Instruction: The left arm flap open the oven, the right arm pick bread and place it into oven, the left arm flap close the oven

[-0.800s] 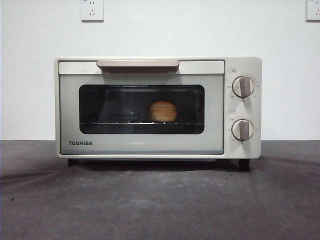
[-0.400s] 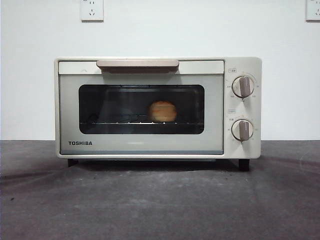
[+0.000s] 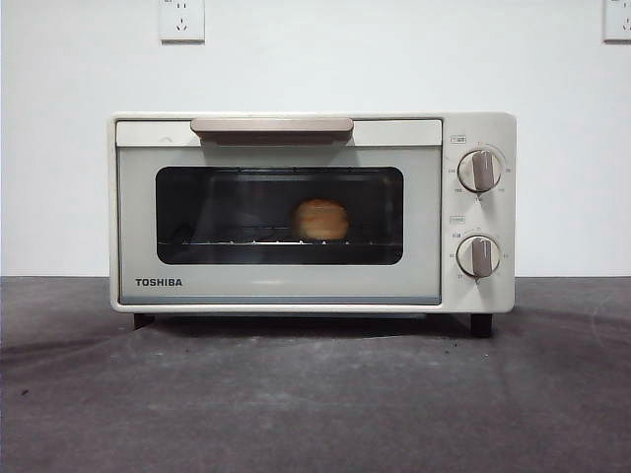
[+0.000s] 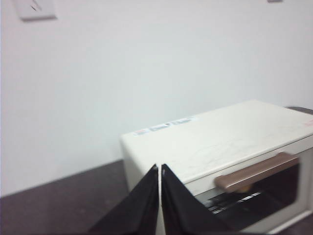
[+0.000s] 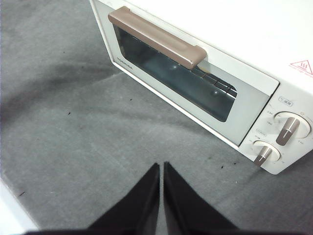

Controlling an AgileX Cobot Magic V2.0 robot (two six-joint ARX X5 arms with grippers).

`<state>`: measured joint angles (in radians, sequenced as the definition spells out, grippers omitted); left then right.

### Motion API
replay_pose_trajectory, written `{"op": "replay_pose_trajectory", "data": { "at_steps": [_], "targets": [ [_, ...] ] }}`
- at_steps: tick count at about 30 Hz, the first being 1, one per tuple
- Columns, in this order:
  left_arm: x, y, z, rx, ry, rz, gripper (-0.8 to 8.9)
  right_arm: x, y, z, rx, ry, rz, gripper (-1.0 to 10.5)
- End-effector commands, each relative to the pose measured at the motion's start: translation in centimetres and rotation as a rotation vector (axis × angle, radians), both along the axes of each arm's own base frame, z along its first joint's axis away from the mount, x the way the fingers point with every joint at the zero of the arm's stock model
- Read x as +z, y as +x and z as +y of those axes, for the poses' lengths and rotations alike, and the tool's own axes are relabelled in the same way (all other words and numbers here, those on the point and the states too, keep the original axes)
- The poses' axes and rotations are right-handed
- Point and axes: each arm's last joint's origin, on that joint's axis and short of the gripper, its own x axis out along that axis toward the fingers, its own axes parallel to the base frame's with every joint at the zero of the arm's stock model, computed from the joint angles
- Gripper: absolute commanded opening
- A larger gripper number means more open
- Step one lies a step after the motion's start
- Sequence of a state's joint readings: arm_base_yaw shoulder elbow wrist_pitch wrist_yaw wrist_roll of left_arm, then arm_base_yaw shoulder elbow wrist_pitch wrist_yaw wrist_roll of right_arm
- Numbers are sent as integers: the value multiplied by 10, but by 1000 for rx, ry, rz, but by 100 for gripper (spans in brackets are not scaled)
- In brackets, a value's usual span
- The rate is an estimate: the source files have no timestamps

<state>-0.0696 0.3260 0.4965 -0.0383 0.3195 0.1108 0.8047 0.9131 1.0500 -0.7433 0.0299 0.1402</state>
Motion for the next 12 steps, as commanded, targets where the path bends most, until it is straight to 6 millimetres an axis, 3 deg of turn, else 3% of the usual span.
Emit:
{"op": "replay_pose_trajectory", "data": {
  "at_steps": [1, 6, 12],
  "targets": [
    [-23, -1, 3, 33, -1, -38, 19, 1, 0, 3, 0, 12, 0, 8],
    [-67, -1, 8, 136, -25, -9, 19, 1, 0, 3, 0, 12, 0, 8],
    [-99, 1, 14, 294, -75, 45, 19, 1, 0, 3, 0, 12, 0, 8]
  ]
}}
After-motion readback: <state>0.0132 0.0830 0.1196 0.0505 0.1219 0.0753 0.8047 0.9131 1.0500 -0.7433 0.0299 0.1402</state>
